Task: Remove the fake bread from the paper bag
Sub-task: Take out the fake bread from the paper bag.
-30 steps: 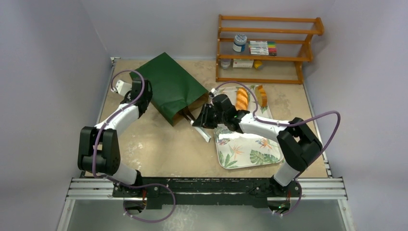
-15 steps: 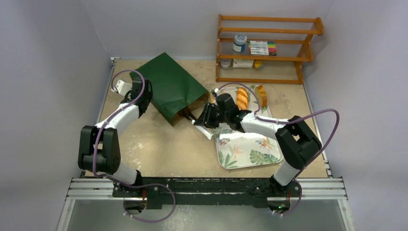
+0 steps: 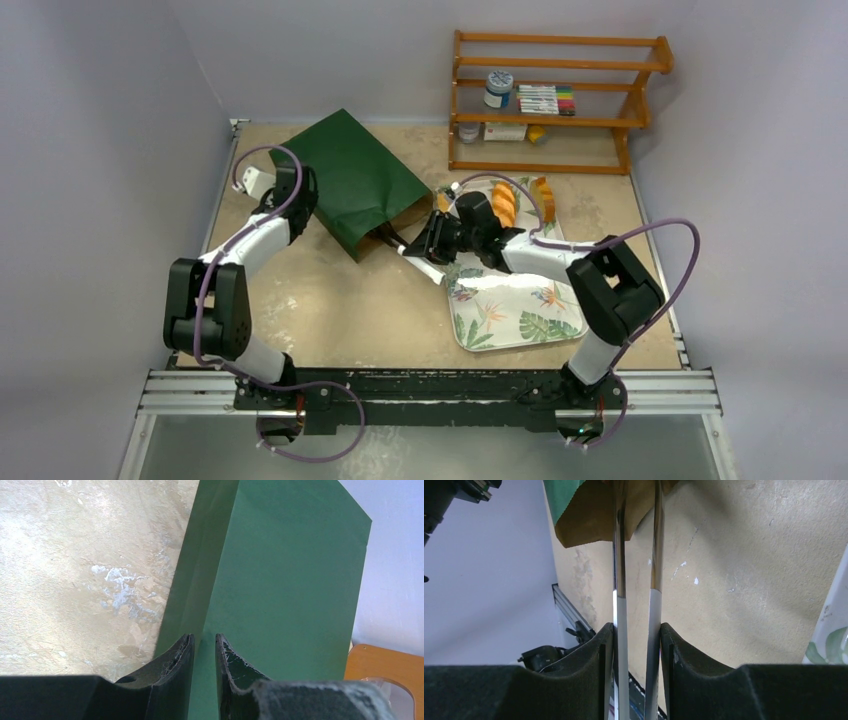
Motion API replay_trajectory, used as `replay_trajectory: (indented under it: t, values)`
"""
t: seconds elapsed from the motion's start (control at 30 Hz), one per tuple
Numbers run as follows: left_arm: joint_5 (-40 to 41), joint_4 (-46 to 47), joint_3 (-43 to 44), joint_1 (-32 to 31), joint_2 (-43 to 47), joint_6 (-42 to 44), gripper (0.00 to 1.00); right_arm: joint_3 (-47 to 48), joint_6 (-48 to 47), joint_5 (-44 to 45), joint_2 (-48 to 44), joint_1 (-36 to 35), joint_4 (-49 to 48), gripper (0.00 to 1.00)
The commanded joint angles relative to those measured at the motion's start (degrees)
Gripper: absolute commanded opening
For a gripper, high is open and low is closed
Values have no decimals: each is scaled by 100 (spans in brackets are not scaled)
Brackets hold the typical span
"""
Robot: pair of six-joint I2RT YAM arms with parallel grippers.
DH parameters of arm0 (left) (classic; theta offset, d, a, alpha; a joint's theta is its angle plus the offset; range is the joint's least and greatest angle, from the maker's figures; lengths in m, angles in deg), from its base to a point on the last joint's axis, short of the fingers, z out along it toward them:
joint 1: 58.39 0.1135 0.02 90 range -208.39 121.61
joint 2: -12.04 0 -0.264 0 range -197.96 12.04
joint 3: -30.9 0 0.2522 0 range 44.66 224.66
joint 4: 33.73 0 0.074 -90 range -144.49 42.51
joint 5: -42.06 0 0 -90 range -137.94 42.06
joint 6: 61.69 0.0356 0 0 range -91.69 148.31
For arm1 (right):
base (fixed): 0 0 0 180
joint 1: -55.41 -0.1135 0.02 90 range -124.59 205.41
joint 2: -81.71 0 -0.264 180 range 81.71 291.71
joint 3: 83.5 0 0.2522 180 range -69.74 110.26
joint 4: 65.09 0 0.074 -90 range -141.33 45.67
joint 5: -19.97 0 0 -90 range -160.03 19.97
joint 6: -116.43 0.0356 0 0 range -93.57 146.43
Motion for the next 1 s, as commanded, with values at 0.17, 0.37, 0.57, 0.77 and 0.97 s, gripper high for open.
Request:
replay_trajectory:
  t: [0.17, 0.37, 0.57, 0.77, 0.97]
  values:
    - [18, 109, 288, 55, -116, 227, 22, -291, 566, -693, 59, 174, -1140, 38]
    - [47, 101, 329, 55, -155, 274, 22, -361, 763, -864, 142, 260, -1448, 39]
    - [45, 107, 316, 55, -209, 272, 22, -319, 866, -944, 248, 312, -1492, 39]
    - [30, 161, 303, 55, -255, 262, 22, -94, 745, -852, 337, 334, -1118, 39]
    - [8, 221, 278, 55, -309, 272, 22, 121, 699, -787, 463, 340, -976, 40]
